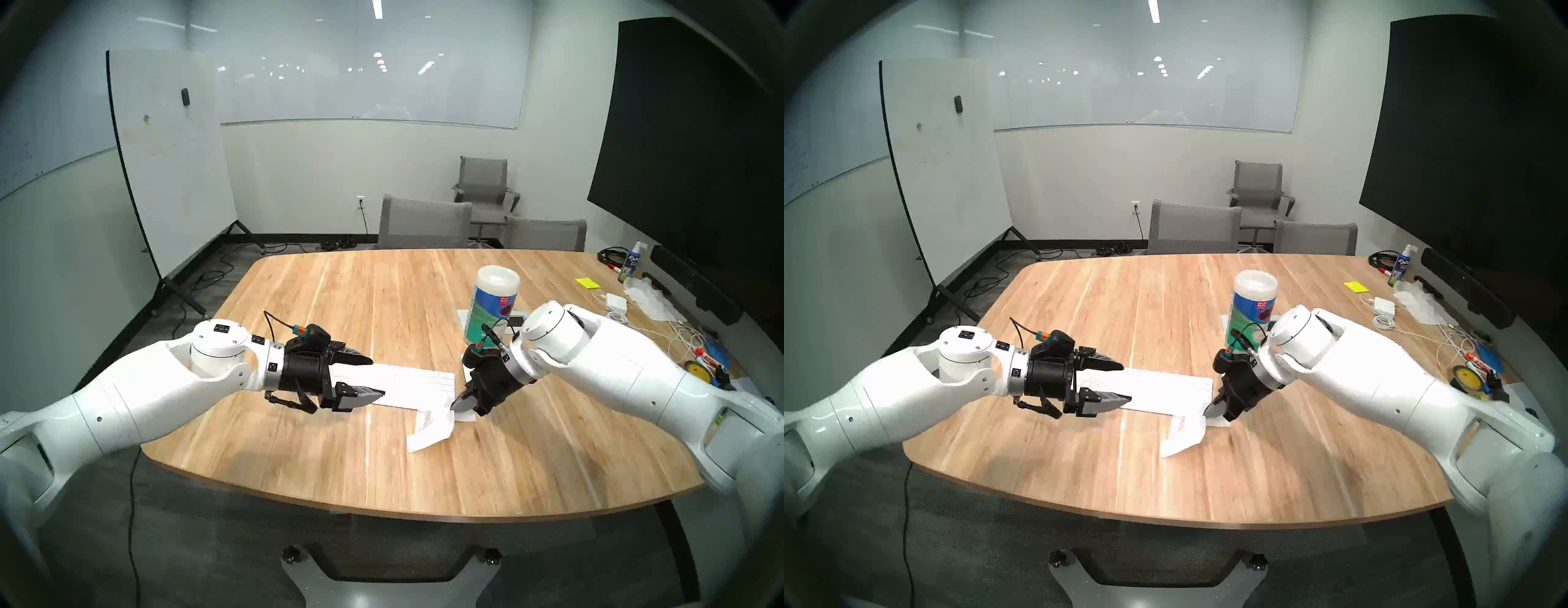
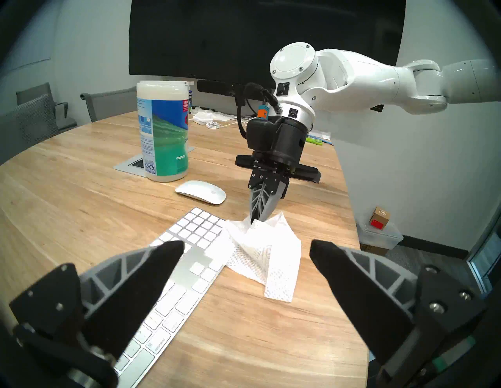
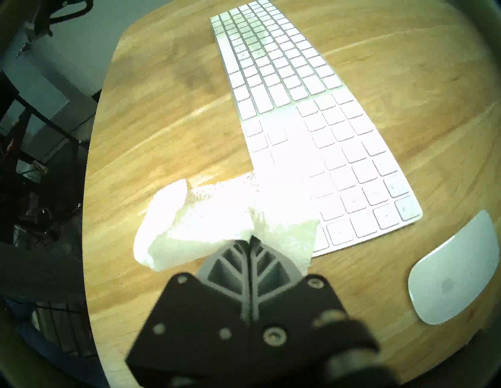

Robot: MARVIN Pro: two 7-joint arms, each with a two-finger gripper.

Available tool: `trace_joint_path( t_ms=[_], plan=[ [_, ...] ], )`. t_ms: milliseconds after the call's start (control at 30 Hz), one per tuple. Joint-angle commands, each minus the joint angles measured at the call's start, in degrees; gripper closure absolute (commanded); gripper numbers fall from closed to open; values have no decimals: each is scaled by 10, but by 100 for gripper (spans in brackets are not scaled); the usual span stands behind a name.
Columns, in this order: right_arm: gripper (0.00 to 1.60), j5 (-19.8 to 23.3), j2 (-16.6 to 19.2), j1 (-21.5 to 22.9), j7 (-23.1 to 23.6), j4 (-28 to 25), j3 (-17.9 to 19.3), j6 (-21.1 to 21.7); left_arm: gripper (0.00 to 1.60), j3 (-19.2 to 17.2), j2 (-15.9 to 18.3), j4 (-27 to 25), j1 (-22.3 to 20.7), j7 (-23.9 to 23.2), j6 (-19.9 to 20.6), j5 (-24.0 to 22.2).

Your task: Wipe the keyboards and mice with a disinfecting wipe, then set the wipe down

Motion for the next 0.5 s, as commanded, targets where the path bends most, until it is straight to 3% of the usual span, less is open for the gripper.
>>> trace_joint_path(
  t_ms=[0, 467],
  plan=[
    [160, 7, -41, 21, -11, 12, 14, 9, 0, -7, 0, -7, -7, -1, -1, -3],
    [160, -7, -112, 42, -60, 128, 20, 8, 0, -7, 0, -7, -7, -1, -1, -3]
  ],
)
